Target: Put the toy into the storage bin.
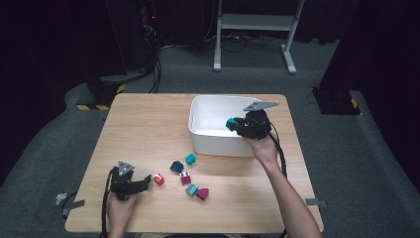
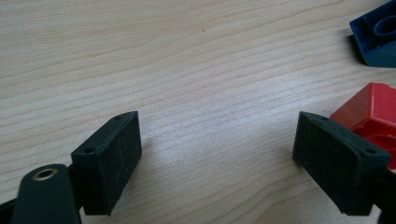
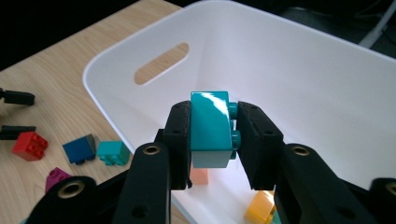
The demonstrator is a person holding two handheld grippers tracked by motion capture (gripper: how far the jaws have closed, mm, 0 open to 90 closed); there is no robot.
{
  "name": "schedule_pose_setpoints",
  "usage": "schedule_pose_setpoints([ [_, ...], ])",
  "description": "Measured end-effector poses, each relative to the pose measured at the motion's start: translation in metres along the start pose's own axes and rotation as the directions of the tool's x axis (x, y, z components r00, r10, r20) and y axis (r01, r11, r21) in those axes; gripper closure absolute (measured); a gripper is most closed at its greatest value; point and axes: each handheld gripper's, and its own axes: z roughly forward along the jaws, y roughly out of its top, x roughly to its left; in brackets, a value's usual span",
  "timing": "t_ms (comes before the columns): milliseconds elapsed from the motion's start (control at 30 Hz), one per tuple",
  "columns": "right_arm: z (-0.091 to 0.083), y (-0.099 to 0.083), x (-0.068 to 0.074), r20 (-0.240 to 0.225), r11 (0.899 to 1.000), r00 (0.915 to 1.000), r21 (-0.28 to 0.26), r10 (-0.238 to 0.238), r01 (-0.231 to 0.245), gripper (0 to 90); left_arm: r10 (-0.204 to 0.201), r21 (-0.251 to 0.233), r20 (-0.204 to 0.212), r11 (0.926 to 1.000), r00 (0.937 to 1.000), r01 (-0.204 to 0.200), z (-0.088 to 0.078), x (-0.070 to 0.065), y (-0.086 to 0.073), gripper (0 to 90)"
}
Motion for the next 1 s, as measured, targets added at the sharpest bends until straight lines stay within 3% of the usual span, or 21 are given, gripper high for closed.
schedule_pose_setpoints([
  [200, 0.003, -0.002, -0.005, 0.009, 0.999, 0.9993, 0.023, 0.036, -0.037, 60.4, 0.0, 0.001, 0.0, 1.0, 1.0, 0.0, 0.0, 0.0, 0.0, 15.5],
  [367, -0.001, -0.002, -0.002, 0.003, 0.999, 0.9995, 0.006, 0.031, -0.031, 57.5, 0.0, 0.0, 0.0, 1.0, 1.0, 0.0, 0.0, 0.0, 0.0, 15.5],
  [633, -0.013, -0.003, 0.012, -0.013, 0.999, 0.9999, -0.041, 0.01, -0.011, 52.8, 0.0, 0.0, 0.0, 1.0, 1.0, 0.0, 0.0, 0.0, 0.0, 15.5],
  [1000, -0.027, -0.023, 0.036, -0.069, 0.996, 0.9976, -0.088, -0.012, 0.006, 52.0, 0.001, 0.0, 0.0, 1.0, 1.0, -0.001, 0.0, 0.0, 0.0, 15.5],
])
